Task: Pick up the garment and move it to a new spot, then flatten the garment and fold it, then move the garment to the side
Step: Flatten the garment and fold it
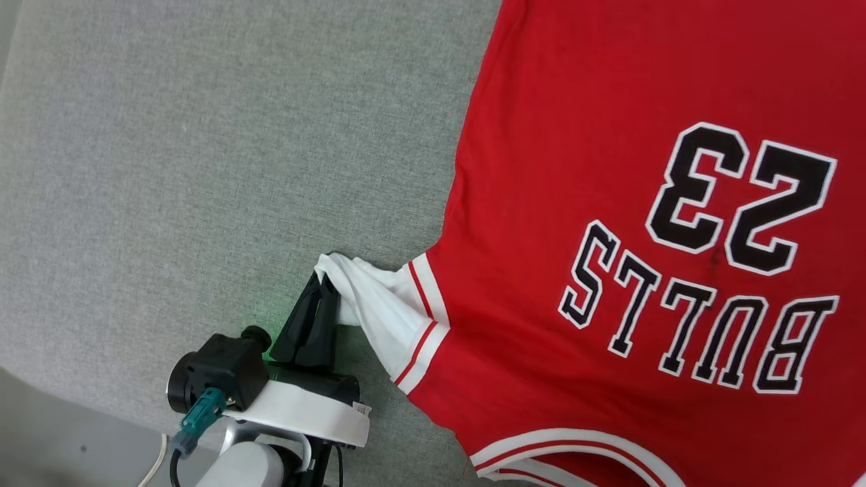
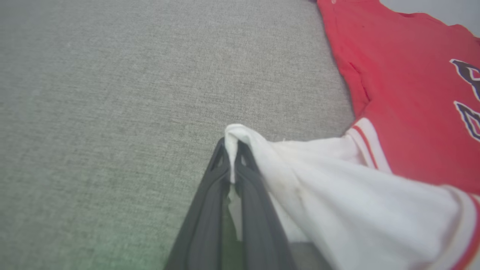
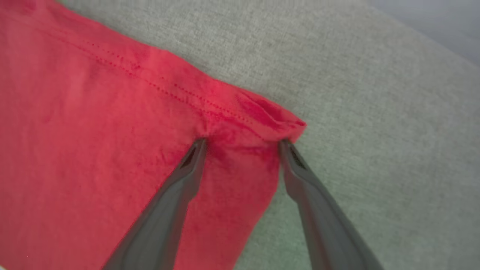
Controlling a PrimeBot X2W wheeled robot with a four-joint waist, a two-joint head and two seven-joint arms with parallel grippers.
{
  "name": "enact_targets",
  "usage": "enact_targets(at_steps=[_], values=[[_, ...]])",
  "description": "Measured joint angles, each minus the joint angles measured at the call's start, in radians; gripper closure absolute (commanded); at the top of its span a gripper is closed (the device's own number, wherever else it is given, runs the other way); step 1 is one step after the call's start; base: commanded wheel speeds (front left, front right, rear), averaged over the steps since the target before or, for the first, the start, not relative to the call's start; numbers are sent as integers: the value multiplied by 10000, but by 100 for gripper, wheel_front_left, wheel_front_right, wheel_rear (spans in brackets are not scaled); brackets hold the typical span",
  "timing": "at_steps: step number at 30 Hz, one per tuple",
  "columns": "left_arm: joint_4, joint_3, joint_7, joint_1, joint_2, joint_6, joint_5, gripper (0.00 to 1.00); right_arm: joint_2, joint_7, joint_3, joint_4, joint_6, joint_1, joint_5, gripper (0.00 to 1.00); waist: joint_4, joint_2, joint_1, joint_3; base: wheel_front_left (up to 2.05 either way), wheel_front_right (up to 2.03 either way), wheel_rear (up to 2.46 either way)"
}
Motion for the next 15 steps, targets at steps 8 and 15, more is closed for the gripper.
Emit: enact_targets(at_steps=[8,15], values=[[316,374,-29,-17,-508,-466,397,100,-180,-472,305,539,-2,115,-194,100,155,0,-4,270,0,0,0],[746,663,-27,129,-575,-600,481,100,27,-1475,416,953,2,264,105,100,-96,0,-2,-324,0,0,0]])
